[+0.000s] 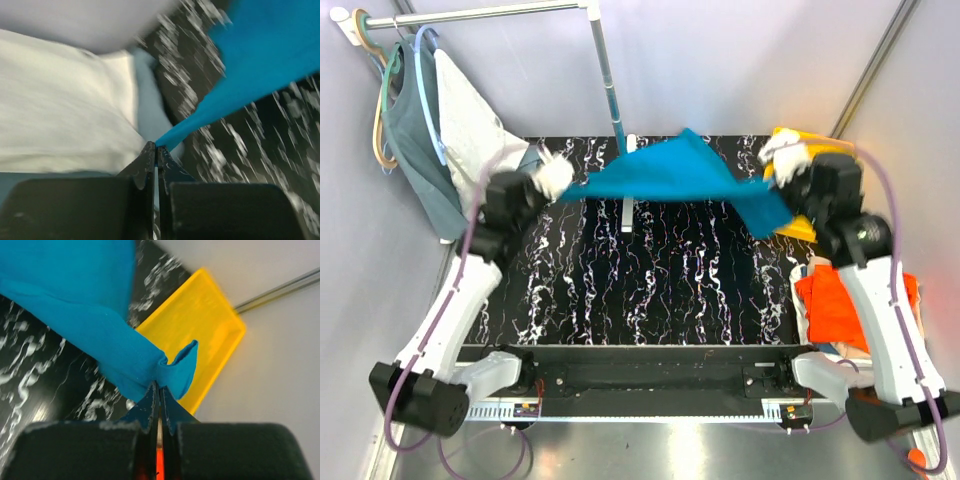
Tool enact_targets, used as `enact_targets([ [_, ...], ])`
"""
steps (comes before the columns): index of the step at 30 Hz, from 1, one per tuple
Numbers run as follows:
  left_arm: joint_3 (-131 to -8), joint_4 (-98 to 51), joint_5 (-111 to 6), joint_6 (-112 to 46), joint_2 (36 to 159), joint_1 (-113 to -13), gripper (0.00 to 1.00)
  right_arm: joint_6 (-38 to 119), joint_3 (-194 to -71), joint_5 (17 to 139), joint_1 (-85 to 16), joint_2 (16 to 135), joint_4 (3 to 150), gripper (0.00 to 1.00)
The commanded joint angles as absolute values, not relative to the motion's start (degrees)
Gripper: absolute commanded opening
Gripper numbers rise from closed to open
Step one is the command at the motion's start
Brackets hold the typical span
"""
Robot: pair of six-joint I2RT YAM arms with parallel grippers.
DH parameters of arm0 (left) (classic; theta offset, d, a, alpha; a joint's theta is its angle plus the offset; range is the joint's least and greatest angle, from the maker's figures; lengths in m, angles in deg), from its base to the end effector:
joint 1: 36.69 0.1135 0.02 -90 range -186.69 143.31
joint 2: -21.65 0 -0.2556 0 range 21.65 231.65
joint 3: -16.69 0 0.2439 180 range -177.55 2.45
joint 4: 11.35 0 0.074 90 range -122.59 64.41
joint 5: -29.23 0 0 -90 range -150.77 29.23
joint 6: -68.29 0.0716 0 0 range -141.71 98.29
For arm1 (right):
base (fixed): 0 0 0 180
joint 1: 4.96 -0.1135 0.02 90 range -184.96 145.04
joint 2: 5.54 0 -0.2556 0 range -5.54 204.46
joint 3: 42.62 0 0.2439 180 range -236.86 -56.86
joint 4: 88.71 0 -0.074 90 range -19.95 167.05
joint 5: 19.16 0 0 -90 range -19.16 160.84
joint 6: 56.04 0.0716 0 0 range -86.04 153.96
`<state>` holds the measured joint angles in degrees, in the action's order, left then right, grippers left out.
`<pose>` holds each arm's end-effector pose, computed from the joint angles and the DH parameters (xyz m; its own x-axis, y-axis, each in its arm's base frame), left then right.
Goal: Fold and stack the t-shirts
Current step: Flatten the tshirt out
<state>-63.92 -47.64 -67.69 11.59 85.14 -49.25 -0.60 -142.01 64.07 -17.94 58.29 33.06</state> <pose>0.2713 -0.0516 0.3664 -0.2104 0.6053 -0.7677 0.2636 0.7913 0.5516 0.2354 0.0456 0.4288 -0.2429 -0.6341 -0.7341 -0.3094 0.7679 -0.5609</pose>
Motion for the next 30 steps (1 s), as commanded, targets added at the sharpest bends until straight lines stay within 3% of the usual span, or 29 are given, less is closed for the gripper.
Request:
enact_targets([
  [1,-51.3,-53.0,-67.1,17.8,75.6,-52.5,0.0,-1.6,-127.3,69.5,-17.8,50.8,28.3,0.0],
  [12,-43.0,-69.6,-67.4,21.1,72.3,-52.9,0.01,-0.2,-114.2,79.8,-17.8,48.1,19.0,0.0],
  [14,-43.1,-72.4,-66.7,21.1,72.4,-53.1,0.04,-0.6,-113.3,80.9,-17.8,48.6,16.9,0.1],
  [15,-43.1,-73.2,-66.5,21.4,72.4,-53.2,0.09,-0.8,-112.9,82.1,-17.8,48.7,16.1,0.15],
  [16,-42.8,-74.7,-66.3,21.6,72.4,-53.3,0.13,-1.6,-112.6,82.8,-17.8,48.6,15.4,0.31],
  [20,-42.3,-78.3,-64.5,21.9,72.1,-53.3,0.34,-2.2,-111.3,84.2,-17.8,48.2,12.2,0.57],
  [21,-42.2,-79.2,-63.9,22.1,71.9,-53.3,0.47,-2.3,-111.4,84.2,-17.8,47.8,11.8,0.59],
  [25,-42.5,-81.8,-62.4,23.0,70.5,-53.3,0.68,-2.2,-113.1,82.0,-17.8,46.7,12.5,0.65],
  [30,-49.4,-78.5,-61.3,20.3,73.1,-53.3,0.85,1.4,-117.2,74.2,-17.8,48.8,21.6,0.69],
])
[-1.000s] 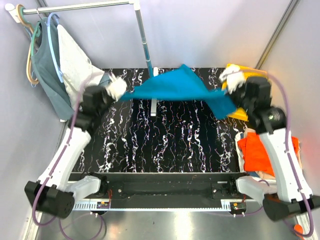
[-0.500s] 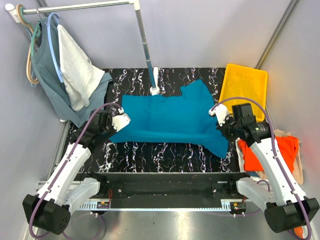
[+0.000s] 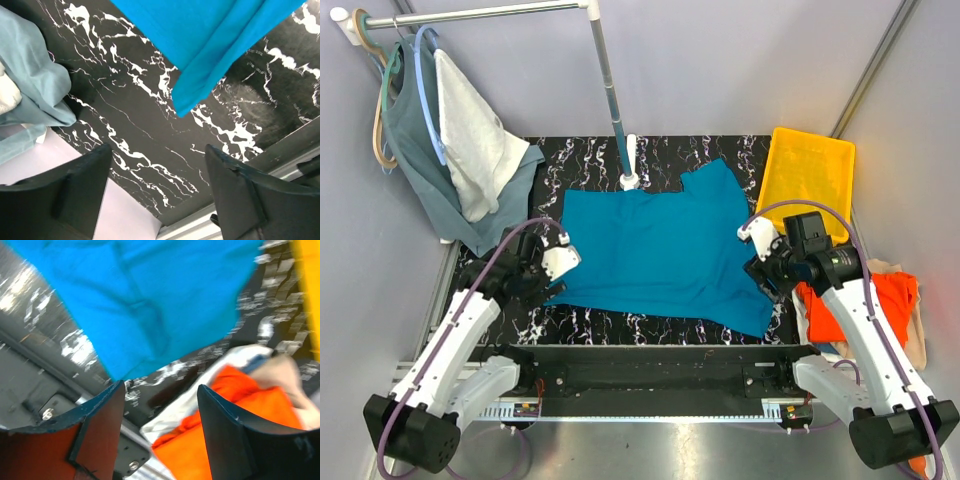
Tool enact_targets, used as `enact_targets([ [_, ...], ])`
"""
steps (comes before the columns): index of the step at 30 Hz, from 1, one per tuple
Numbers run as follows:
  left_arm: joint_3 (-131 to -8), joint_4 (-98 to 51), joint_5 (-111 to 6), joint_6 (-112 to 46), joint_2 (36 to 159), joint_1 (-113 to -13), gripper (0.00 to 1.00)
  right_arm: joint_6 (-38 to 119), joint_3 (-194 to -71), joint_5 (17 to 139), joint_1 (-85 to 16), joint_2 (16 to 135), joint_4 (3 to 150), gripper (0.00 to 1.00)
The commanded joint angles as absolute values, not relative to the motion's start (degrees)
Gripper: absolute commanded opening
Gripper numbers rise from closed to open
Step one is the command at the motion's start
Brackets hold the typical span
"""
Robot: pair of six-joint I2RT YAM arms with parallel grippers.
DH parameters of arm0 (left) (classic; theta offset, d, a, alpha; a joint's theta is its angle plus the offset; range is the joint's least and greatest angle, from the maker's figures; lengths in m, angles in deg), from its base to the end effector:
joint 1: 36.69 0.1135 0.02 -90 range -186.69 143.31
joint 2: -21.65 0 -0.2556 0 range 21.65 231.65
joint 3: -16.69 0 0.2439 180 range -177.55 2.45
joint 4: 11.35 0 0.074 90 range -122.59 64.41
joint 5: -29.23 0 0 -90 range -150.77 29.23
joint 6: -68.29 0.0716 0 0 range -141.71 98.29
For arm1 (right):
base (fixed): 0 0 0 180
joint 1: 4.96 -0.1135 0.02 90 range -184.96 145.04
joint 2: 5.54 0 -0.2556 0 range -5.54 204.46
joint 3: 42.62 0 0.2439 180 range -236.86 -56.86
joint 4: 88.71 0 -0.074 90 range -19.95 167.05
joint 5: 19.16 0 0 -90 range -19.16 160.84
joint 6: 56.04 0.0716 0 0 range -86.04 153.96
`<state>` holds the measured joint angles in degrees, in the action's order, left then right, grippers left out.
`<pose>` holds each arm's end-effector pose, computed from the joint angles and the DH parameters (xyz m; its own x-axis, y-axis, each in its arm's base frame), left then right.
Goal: Fold and stack the t-shirts
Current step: Flatten the tshirt out
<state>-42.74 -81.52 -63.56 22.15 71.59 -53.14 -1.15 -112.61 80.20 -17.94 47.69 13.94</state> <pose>0.1615 -0.0440 0.2225 -0.4228 0.8465 -0.3237 0.7669 0.5245 0.3699 0.1646 0.0499 0.2626 -0.5222 -0.7027 -0.4832 -0.7332 0.6593 -0.1665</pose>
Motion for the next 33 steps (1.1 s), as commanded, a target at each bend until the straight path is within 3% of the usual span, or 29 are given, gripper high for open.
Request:
enact_targets([
  [1,-50.4,-74.8,-61.6,18.5,74.1,-53.2,0.91,2.6,-117.6,73.0,-17.8,49.6,23.2,0.69],
  [2,-51.3,-72.0,-63.0,17.2,75.1,-53.1,0.99,3.3,-118.4,71.3,-17.8,50.6,26.7,0.69],
  [13,-67.0,-42.4,-65.1,5.7,108.2,-49.1,0.99,10.5,-126.7,65.7,-17.5,75.0,50.2,0.68],
  [21,-87.5,-46.7,-67.5,7.4,131.5,-48.1,0.99,16.7,-146.2,69.0,-15.2,100.5,56.0,0.65],
  [27,-93.2,-47.5,-70.1,11.8,139.9,-48.0,0.99,16.8,-157.2,69.3,-15.2,115.0,57.7,0.63],
  [33,-93.8,-47.6,-71.8,15.1,143.8,-48.2,0.99,16.1,-163.0,70.0,-15.2,122.1,58.4,0.63],
])
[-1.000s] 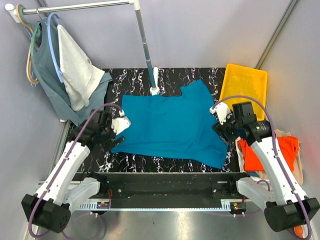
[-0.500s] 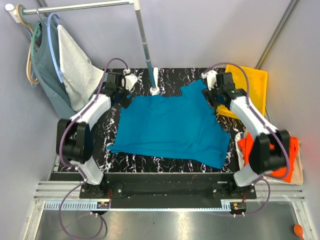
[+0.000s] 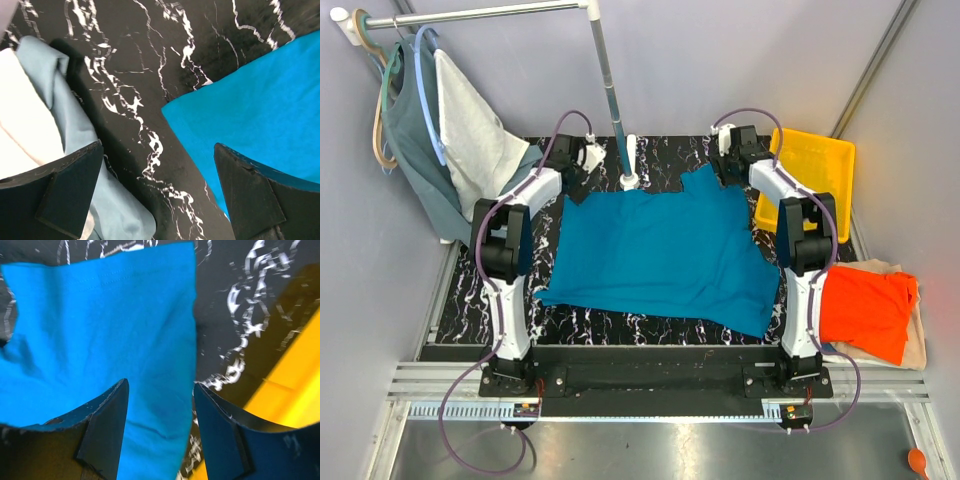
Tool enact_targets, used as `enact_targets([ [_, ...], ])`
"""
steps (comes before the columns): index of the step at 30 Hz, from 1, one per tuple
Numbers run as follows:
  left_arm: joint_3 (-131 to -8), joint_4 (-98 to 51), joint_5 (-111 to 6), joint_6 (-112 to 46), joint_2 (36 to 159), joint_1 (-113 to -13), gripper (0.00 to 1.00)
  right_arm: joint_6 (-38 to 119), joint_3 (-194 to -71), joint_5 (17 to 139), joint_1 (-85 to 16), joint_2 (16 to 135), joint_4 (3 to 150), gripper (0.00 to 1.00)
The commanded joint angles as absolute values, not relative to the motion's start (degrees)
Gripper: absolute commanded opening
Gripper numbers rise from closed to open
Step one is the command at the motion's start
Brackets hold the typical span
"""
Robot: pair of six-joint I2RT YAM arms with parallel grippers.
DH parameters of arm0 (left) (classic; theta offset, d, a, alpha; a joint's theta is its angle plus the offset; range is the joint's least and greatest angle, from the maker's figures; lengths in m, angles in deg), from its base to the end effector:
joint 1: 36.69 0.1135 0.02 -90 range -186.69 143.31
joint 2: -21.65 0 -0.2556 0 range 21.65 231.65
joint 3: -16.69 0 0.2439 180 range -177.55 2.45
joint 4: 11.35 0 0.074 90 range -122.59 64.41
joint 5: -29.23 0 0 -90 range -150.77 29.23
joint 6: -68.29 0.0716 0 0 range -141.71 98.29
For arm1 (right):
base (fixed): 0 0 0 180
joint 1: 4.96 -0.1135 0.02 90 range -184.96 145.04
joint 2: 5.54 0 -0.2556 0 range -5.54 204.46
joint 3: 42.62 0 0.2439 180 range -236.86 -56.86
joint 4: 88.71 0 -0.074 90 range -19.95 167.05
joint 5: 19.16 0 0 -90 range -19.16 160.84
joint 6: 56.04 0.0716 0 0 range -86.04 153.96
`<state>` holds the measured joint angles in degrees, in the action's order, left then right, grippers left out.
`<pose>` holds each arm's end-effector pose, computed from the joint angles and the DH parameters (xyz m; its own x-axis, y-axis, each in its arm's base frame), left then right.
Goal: Fold and stack the t-shirts
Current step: Flatten the tshirt out
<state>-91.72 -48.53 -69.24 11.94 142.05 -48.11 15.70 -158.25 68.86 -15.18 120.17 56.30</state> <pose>0.4751 -0.0852 0.1737 -0.5612 0.6725 -0.4825 0.4954 0.7399 0.4551 0.5044 0.0884 0.1753 -0.6136 -0.4288 -0.6630 -0.3639 0.8988 -0.2445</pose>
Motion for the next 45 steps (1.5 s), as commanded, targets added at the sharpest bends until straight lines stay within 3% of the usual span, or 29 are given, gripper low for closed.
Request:
enact_targets([
  [1,-93.6,-47.6,-72.2,15.7,144.1,-48.2,0.99,16.0,-163.7,70.0,-15.3,122.4,58.4,0.63],
  [45,-94.1,-39.1,-85.6,27.7,154.0,-45.5,0.99,12.5,-168.5,68.9,-15.3,129.5,58.4,0.64],
])
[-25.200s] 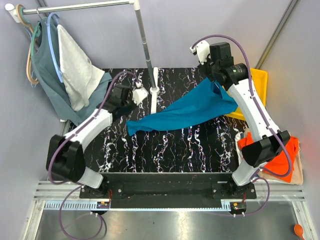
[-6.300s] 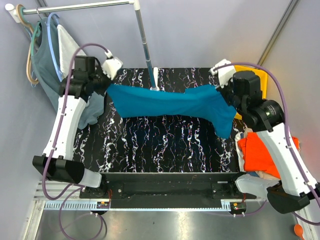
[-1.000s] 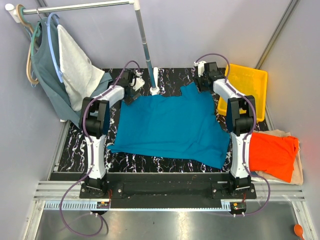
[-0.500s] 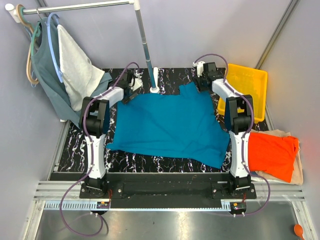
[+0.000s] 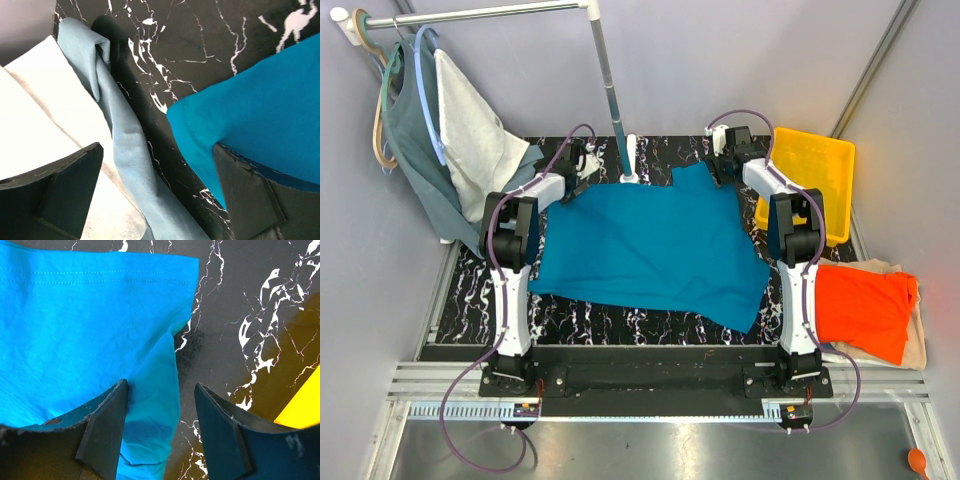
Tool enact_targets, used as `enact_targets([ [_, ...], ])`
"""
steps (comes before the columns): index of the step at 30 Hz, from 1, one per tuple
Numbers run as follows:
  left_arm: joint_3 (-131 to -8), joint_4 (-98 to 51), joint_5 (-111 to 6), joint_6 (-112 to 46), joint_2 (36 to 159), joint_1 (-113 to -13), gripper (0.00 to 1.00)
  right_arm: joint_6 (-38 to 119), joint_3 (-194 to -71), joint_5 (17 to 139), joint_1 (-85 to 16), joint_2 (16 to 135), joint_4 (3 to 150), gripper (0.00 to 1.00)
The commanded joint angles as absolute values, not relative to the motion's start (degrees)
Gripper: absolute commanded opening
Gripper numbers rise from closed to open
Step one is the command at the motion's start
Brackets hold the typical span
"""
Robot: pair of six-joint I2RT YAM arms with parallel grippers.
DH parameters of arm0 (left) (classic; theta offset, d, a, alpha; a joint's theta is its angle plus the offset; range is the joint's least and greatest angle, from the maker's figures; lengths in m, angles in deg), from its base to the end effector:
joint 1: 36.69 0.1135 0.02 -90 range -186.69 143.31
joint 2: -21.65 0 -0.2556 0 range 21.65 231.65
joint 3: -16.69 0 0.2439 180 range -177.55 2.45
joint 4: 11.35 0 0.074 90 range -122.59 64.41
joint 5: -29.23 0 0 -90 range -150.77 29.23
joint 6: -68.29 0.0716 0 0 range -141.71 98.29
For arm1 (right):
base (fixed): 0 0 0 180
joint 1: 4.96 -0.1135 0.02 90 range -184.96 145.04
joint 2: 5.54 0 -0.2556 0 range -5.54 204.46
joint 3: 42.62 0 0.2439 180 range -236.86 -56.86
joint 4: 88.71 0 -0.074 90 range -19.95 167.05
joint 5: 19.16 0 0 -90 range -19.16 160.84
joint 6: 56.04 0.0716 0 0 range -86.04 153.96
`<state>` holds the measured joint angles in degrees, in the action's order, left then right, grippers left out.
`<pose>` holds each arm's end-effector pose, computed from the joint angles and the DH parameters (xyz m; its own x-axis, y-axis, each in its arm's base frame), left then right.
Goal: Fold and stack the t-shirts
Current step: Flatten the tshirt out
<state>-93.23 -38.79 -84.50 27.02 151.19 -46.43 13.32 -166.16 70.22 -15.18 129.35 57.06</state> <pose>0.5051 -0.0575 0.1266 -0.5626 0.7947 -0.2279 0.4662 0.5326 0.7063 0.5330 0.0953 0.1426 -0.5979 -0.4659 -0.6523 -0.4068 0.8775 -0.2539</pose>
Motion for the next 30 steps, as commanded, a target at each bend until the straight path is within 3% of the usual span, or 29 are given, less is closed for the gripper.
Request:
enact_targets([
  [1,-93.7,-39.1,-85.7,27.8,153.9,-45.5,0.99,12.4,-168.5,68.5,-15.3,129.8,58.5,0.64],
  [16,-85.2,-37.7,-84.3,27.1,147.9,-44.7,0.99,14.4,-164.4,73.0,-15.3,125.7,56.4,0.64],
  [21,-85.8,-37.8,-84.5,27.0,147.7,-45.7,0.99,14.5,-163.2,74.6,-15.3,125.9,55.5,0.57],
  [24,-86.4,-38.1,-84.5,26.8,147.8,-46.3,0.99,14.4,-163.8,76.0,-15.3,127.0,54.9,0.48],
  [28,-87.0,-38.3,-84.7,26.5,148.1,-47.1,0.99,14.0,-166.4,77.0,-15.4,128.8,52.9,0.27],
  [29,-86.9,-38.3,-84.7,26.2,148.2,-47.2,0.99,13.9,-167.5,77.0,-15.4,129.1,52.5,0.06],
  [30,-87.0,-38.3,-84.5,25.9,148.2,-47.3,0.99,14.1,-168.0,76.5,-15.3,129.3,51.9,0.0],
])
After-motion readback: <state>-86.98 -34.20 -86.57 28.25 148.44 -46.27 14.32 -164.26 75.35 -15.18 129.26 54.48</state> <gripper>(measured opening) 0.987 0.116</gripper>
